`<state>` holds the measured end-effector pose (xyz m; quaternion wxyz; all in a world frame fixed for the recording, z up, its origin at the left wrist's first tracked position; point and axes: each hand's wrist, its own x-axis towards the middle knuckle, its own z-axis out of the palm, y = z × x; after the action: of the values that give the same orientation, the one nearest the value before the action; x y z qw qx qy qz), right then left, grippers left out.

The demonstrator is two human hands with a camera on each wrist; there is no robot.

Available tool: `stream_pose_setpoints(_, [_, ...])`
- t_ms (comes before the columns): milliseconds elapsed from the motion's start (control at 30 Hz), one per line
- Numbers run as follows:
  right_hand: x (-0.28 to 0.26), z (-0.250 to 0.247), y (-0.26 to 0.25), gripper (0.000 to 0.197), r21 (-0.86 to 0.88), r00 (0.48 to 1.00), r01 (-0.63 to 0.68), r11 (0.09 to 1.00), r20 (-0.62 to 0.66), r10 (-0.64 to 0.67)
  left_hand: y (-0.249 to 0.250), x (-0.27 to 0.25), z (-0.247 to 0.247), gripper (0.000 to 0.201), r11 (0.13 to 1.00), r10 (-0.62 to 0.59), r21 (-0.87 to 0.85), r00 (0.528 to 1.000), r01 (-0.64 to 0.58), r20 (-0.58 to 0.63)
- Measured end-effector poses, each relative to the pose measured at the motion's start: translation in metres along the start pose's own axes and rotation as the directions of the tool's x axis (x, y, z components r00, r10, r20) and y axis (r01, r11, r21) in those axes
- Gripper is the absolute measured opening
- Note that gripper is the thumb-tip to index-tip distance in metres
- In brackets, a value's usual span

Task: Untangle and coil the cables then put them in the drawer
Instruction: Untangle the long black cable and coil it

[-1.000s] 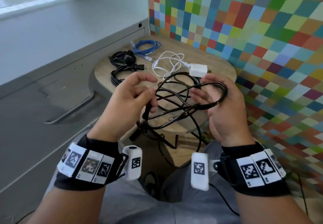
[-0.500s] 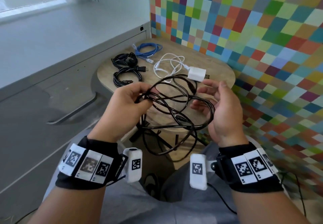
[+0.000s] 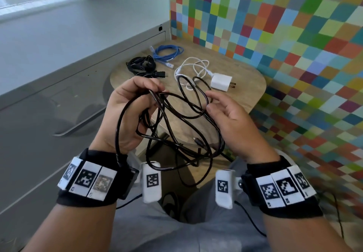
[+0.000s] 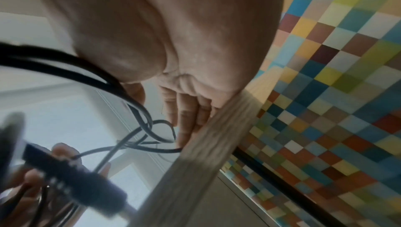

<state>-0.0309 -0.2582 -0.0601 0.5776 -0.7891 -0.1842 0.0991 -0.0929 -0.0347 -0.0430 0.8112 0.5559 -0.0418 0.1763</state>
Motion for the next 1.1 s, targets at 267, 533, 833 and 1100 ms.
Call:
stream_pose_setpoints(267, [-0.001,-0.002,0.005,0.018,0.155,0.987,0.160,0.975,-0.055,-0.153,0.003,-0.001,0.009,0.017,0.954,-0.006,0.300,0.998,0.024,-0.060])
stream_pose_setpoints(533, [0.001,-0.011,0.007,0.019,0.196,0.902,0.288,0.937,-0.385,-0.197,0.011,-0.004,0.013,0.029,0.851,0.016,0.522,0.991,0.054,-0.129])
stream_pose_setpoints(833, [-0.006,-0.002,-0.002,0.013,-0.017,0.895,0.271,0.962,-0.365,-0.258,0.015,-0.007,0.016,0.034,0.757,0.023,0.640,0.973,0.133,-0.230])
stream_pose_setpoints(1100, [-0.019,0.015,-0.018,0.033,0.125,0.948,0.312,0.942,-0.102,-0.301,0.015,-0.015,0.025,0.036,0.912,-0.223,0.353,0.975,0.207,0.007])
